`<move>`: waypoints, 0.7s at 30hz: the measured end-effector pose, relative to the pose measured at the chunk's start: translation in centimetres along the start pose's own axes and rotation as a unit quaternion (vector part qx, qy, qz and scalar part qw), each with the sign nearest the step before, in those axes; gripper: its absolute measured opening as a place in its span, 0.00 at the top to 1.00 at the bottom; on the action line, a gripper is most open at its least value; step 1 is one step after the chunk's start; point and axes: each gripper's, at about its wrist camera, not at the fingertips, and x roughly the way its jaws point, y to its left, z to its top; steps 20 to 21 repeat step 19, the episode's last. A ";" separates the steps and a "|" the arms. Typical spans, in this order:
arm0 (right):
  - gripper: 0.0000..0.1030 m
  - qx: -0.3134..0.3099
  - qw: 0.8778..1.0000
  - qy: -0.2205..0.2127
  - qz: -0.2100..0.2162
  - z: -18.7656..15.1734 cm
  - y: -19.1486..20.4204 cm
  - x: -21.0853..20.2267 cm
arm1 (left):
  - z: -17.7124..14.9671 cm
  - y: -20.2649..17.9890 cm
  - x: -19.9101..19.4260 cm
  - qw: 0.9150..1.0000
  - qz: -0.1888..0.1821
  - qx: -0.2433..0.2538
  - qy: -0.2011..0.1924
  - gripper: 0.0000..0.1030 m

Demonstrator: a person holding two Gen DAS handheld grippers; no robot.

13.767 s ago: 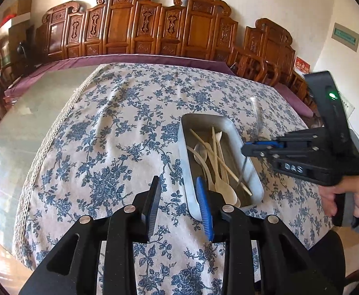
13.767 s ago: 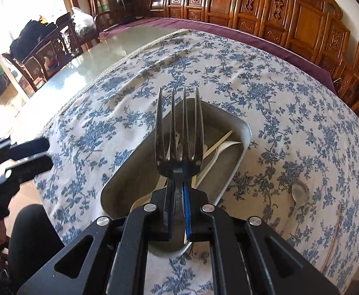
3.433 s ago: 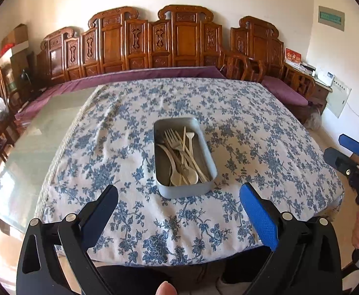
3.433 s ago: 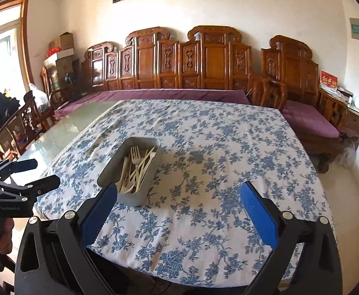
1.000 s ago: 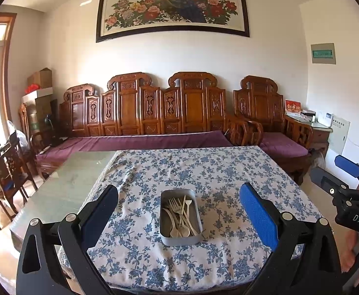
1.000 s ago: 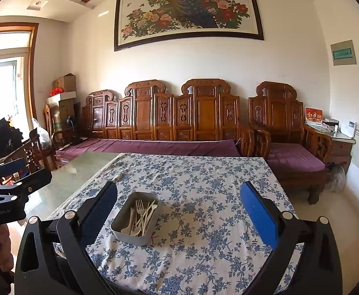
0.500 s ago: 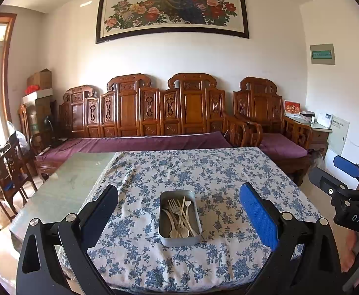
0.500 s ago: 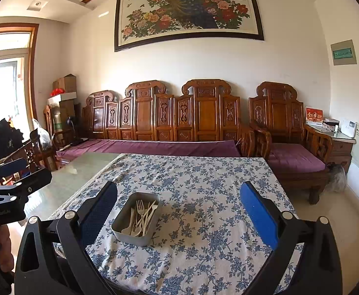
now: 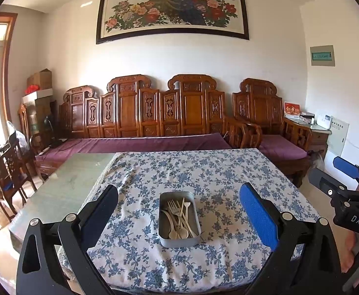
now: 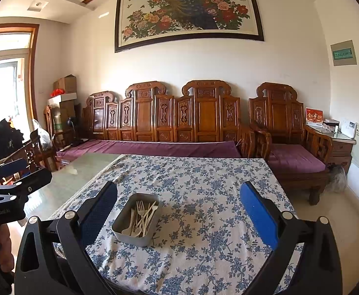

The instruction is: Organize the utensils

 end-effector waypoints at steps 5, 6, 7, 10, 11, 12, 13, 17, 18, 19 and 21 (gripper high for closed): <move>0.02 0.000 1.000 0.000 0.001 0.1 0.1 0.0 | 0.0 -0.1 -0.1 1.000 0.000 0.000 -0.001 0.07; 0.02 0.000 1.000 0.000 0.002 0.2 0.1 0.0 | 0.1 0.0 0.0 1.000 -0.001 0.000 -0.001 0.07; 0.02 0.001 1.000 0.000 0.002 0.1 0.1 0.0 | 0.0 -0.1 -0.1 1.000 -0.001 0.000 -0.001 0.07; 0.02 0.001 1.000 0.000 0.002 0.2 0.1 0.0 | 0.0 -0.1 -0.1 1.000 -0.001 0.001 -0.001 0.07; 0.02 0.001 1.000 -0.001 0.001 0.2 0.2 0.0 | 0.1 -0.2 -0.1 1.000 -0.001 0.002 0.000 0.07; 0.02 0.001 1.000 -0.001 0.001 0.2 0.1 0.0 | 0.2 -0.1 0.0 1.000 -0.002 0.002 0.000 0.07; 0.02 0.001 1.000 -0.001 0.001 0.2 0.2 0.0 | 0.2 -0.1 0.0 1.000 -0.002 0.001 0.001 0.07; 0.02 0.002 1.000 -0.001 0.002 0.2 0.2 0.0 | 0.2 -0.1 -0.1 1.000 -0.003 -0.001 0.003 0.07; 0.02 0.001 1.000 -0.001 0.002 0.3 0.3 0.0 | 0.2 -0.2 -0.1 1.000 -0.003 0.000 0.003 0.07; 0.02 0.002 1.000 -0.001 0.002 0.2 0.3 0.0 | 0.3 -0.1 -0.1 1.000 -0.003 -0.001 0.003 0.07; 0.02 0.002 1.000 -0.001 0.002 0.2 0.3 0.0 | 0.3 -0.1 -0.1 1.000 -0.003 -0.001 0.003 0.07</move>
